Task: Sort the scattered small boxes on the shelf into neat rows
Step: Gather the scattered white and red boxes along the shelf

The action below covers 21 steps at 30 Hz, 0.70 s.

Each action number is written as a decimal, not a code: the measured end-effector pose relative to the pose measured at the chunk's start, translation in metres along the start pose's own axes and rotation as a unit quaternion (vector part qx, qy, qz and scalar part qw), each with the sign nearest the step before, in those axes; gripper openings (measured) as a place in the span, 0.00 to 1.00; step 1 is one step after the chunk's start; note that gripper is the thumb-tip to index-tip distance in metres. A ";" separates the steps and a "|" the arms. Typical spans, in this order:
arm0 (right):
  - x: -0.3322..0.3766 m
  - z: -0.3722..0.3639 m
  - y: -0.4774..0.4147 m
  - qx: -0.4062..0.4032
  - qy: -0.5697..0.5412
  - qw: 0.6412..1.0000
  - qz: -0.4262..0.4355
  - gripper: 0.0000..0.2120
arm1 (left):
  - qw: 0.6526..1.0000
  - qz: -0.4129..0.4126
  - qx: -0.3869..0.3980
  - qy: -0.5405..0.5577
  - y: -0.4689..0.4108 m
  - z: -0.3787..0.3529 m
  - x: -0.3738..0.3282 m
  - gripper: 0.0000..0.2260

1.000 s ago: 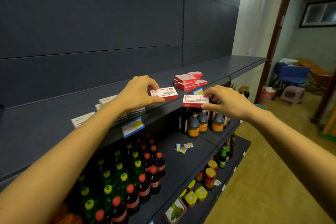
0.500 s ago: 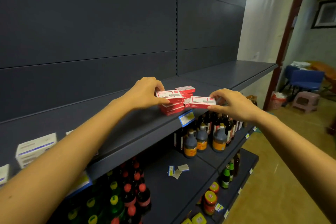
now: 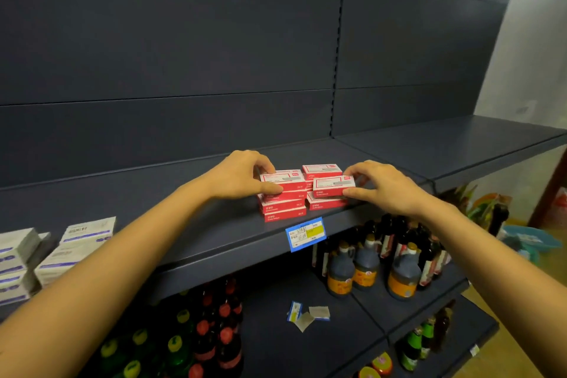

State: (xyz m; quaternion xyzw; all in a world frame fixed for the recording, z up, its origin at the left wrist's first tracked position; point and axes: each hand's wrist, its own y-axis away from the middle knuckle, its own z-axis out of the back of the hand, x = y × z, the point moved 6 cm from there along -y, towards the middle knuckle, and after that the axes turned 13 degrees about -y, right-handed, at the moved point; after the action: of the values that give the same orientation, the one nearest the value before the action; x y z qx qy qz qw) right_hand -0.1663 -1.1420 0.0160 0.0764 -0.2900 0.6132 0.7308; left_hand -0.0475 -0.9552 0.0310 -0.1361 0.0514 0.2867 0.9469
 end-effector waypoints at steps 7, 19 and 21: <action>-0.007 -0.008 -0.025 0.058 0.072 0.993 0.067 0.18 | 0.993 0.090 -0.060 0.047 0.016 0.010 0.004 0.15; 0.130 -0.032 -0.050 0.055 0.044 0.954 0.291 0.17 | 0.920 0.277 -0.206 -0.186 0.124 0.071 0.032 0.12; 0.161 -0.051 -0.048 0.068 0.026 0.941 0.329 0.17 | 0.901 0.318 -0.207 -0.208 0.157 0.081 0.041 0.12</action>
State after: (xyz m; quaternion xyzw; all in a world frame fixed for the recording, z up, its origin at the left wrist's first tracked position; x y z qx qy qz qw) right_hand -0.0919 -0.9921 0.0696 0.0103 -0.2375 0.8397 0.4883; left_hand -0.0992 -0.7849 0.0653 -0.2429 -0.1669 0.5989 0.7446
